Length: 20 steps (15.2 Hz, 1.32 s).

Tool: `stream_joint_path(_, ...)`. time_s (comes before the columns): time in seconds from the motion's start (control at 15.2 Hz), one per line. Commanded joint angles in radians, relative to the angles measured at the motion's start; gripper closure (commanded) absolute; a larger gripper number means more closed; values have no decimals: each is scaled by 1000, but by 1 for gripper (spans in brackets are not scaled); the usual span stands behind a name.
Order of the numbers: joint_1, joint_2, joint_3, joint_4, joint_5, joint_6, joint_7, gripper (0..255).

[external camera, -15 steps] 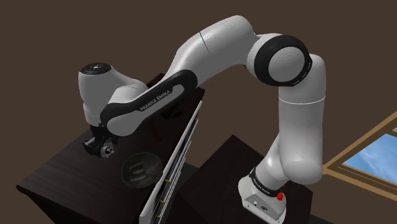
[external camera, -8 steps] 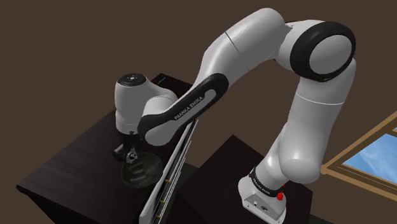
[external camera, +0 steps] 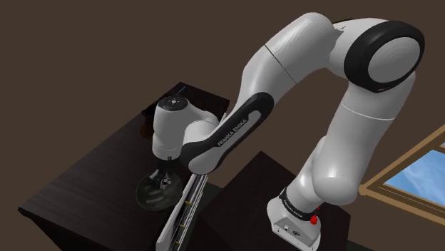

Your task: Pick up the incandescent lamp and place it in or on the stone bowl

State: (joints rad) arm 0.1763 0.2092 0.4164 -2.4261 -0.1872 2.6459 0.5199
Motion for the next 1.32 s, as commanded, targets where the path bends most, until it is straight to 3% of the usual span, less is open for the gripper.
stream_joint_path(0.0, 6, 26, -13, -1, -26, 25, 17, 255)
stream_joint_path(0.33, 38, 108, -59, 9, -103, 90, 73, 255)
stream_joint_path(0.86, 39, 108, -60, 9, -102, 91, 72, 255)
stream_joint_path(0.92, 39, 108, -60, 9, -102, 91, 72, 0)
stream_joint_path(1.25, 39, 108, -60, 9, -102, 91, 72, 0)
